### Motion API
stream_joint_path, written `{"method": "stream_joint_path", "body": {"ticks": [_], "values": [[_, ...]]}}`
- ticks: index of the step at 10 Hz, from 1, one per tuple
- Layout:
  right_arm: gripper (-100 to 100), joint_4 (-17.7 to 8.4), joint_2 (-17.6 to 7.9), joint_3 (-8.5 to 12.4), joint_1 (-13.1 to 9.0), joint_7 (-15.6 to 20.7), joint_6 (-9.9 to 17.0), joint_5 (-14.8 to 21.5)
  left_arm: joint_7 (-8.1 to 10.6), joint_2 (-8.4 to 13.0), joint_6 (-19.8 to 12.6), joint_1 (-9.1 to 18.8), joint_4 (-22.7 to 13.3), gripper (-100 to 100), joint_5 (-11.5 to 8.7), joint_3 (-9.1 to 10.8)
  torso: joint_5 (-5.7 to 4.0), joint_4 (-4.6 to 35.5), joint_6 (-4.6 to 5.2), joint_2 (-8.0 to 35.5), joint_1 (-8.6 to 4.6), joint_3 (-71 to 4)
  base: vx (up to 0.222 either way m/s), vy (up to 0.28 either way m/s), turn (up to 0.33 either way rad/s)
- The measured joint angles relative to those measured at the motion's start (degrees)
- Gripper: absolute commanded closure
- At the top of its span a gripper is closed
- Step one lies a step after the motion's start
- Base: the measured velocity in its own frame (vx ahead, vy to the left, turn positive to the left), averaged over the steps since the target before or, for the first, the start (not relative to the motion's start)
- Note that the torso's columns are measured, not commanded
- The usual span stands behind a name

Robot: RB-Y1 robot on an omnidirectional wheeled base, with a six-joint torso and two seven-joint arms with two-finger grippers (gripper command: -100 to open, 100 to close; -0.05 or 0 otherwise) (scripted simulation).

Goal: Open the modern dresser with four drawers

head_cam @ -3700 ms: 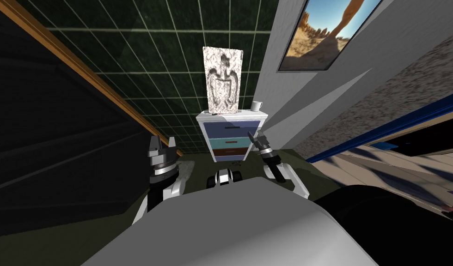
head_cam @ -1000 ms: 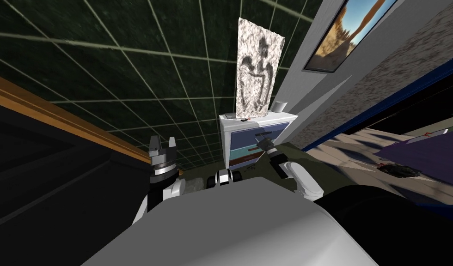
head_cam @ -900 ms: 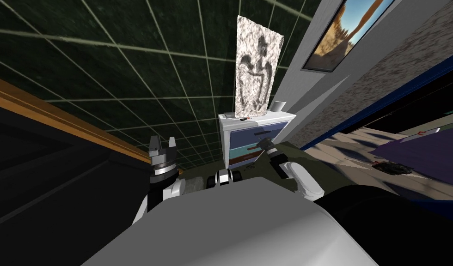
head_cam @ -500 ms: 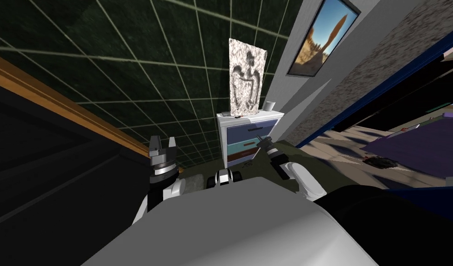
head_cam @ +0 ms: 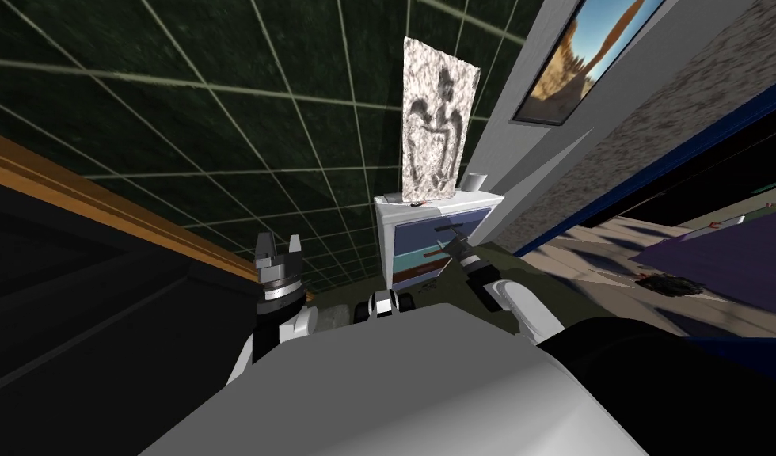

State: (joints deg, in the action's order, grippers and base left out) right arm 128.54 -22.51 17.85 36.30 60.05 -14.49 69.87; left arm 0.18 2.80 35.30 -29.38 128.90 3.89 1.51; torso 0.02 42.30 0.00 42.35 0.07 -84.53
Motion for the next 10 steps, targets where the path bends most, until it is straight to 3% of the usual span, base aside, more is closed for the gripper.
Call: {"method": "stream_joint_path", "body": {"ticks": [3, 4, 10], "values": [[-100, 1.0, -0.7, 1.0, 1.1, 0.6, 0.0, 0.8, 0.0, 0.0, 0.0, 0.0, 0.0, 0, 0.0, 0.0, -0.03, 0.0, 0.01, 0.0, -0.07, 0.0, 0.087, 0.032, -0.005], [100, 1.0, -0.7, 1.1, 1.2, 0.5, -0.1, 0.7, 0.0, 0.0, 0.0, 0.0, 0.0, 0, 0.0, 0.0, -0.03, 0.0, -0.01, 0.1, -0.11, 0.0, 0.01, 0.005, 0.002], [100, 2.5, -1.0, 0.9, 2.3, 0.2, -0.6, 0.6, 0.0, 0.0, 0.0, 0.0, 0.0, 0, 0.0, 0.0, 0.06, 0.0, -0.01, -0.4, -0.02, -0.2, -0.154, -0.025, -0.046]]}}
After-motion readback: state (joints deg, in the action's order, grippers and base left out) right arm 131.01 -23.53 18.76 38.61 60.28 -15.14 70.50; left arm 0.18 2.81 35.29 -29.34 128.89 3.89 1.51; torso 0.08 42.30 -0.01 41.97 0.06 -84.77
